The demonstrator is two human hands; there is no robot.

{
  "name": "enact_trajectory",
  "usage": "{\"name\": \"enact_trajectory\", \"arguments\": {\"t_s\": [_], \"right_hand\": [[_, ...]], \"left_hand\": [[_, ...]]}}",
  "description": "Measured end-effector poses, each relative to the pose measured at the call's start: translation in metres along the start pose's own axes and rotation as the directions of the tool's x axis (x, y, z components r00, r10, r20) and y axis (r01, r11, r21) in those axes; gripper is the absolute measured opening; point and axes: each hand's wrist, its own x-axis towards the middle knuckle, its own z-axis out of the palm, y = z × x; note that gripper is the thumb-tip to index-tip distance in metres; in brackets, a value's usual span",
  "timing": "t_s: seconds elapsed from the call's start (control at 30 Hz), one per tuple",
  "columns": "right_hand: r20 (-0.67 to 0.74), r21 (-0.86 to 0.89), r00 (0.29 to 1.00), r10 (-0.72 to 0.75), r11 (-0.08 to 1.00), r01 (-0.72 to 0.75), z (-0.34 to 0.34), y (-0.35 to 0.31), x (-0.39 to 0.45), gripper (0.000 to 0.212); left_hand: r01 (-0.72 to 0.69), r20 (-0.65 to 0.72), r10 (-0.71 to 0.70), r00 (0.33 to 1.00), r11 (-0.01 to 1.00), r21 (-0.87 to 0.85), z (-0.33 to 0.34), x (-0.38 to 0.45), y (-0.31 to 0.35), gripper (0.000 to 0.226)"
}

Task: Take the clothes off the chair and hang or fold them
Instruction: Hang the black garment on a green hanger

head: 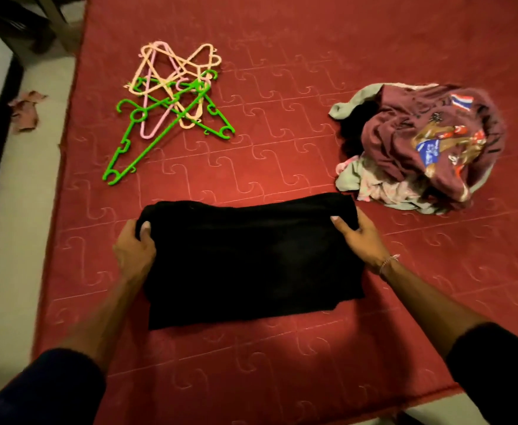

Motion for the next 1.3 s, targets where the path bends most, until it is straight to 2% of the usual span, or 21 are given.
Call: {"name": "enact_trajectory", "arguments": {"t_s": [0.1,0.2,0.33,0.37,0.43,0.5,0.57,0.67,0.73,0.8,0.83,0.9,0.97,1.03,1.1,1.17,1.23,1.3], "right_hand": [[-0.009,0.069,0.998,0.06,0.996,-0.059,0.038,-0.02,0.014,0.034],[0.01,0.071,0.97,0.244,0.967,-0.244,0.057,-0.027,0.018,0.06],[-0.015,-0.026,0.888,0.459,0.888,-0.46,0.049,-0.034,0.011,0.07],[-0.004,-0.068,0.862,0.506,0.86,-0.505,0.043,-0.033,0.009,0.08],[0.104,-0.199,0.797,0.595,0.798,-0.569,0.03,-0.031,0.001,0.098],[0.199,-0.319,0.753,0.627,0.768,-0.556,0.023,-0.025,-0.01,0.091],[0.227,-0.37,0.783,0.58,0.795,-0.481,0.02,-0.023,-0.023,0.069],[0.229,-0.217,0.829,0.509,0.857,-0.467,0.019,-0.017,-0.035,0.049],[0.245,-0.04,0.833,0.496,0.864,-0.503,0.02,-0.018,-0.041,0.029],[0.241,0.005,0.836,0.493,0.861,-0.509,0.019,-0.018,-0.045,0.016],[0.228,-0.006,0.838,0.496,0.861,-0.508,0.018,-0.015,-0.045,0.017],[0.223,-0.047,0.826,0.517,0.852,-0.521,0.014,-0.008,-0.048,0.024],[0.205,-0.12,0.808,0.552,0.834,-0.539,0.013,-0.003,-0.053,0.026],[0.158,-0.251,0.815,0.557,0.821,-0.512,0.013,-0.001,-0.056,0.027],[0.078,-0.46,0.848,0.525,0.773,-0.437,0.015,-0.003,-0.052,0.047],[-0.033,-0.581,0.882,0.47,0.709,-0.399,0.018,-0.008,-0.046,0.077],[-0.131,-0.622,0.946,0.298,0.718,-0.312,0.025,-0.021,-0.041,0.082],[-0.179,-0.692,0.981,0.081,0.698,-0.184,0.038,-0.043,-0.035,0.079]], "left_hand": [[0.067,0.043,-0.066,0.997,0.997,-0.031,-0.017,0.023,-0.018,0.041],[0.262,0.154,-0.25,0.956,0.963,-0.059,-0.02,0.029,-0.03,0.043],[0.552,0.283,-0.508,0.813,0.828,-0.1,-0.025,0.017,-0.057,0.064],[0.594,0.325,-0.541,0.776,0.8,-0.087,-0.025,0.013,-0.062,0.063],[0.633,0.435,-0.567,0.699,0.774,-0.008,-0.028,0.005,-0.063,0.051],[0.618,0.541,-0.565,0.623,0.78,0.103,-0.031,-0.001,-0.061,0.038],[0.587,0.616,-0.536,0.577,0.797,0.145,-0.039,-0.006,-0.058,0.029],[0.637,0.703,-0.439,0.559,0.77,-0.026,-0.047,-0.011,-0.064,0.028],[0.654,0.731,-0.371,0.572,0.744,-0.134,-0.05,-0.016,-0.065,0.032],[0.648,0.728,-0.346,0.592,0.742,-0.174,-0.05,-0.021,-0.069,0.034],[0.652,0.723,-0.353,0.593,0.738,-0.174,-0.05,-0.024,-0.072,0.034],[0.617,0.705,-0.366,0.608,0.776,-0.13,-0.052,-0.031,-0.077,0.034],[0.509,0.686,-0.336,0.645,0.859,-0.058,-0.053,-0.036,-0.081,0.031],[0.412,0.668,-0.318,0.673,0.911,0.018,-0.055,-0.039,-0.081,0.029],[0.32,0.651,-0.323,0.687,0.939,0.127,-0.058,-0.037,-0.079,0.029],[0.202,0.58,-0.333,0.743,0.938,0.28,-0.065,-0.026,-0.073,0.04],[0.136,0.464,-0.305,0.832,0.922,0.362,-0.07,-0.01,-0.066,0.051],[0.119,0.373,-0.256,0.892,0.928,0.353,-0.073,0.011,-0.057,0.049]]}}
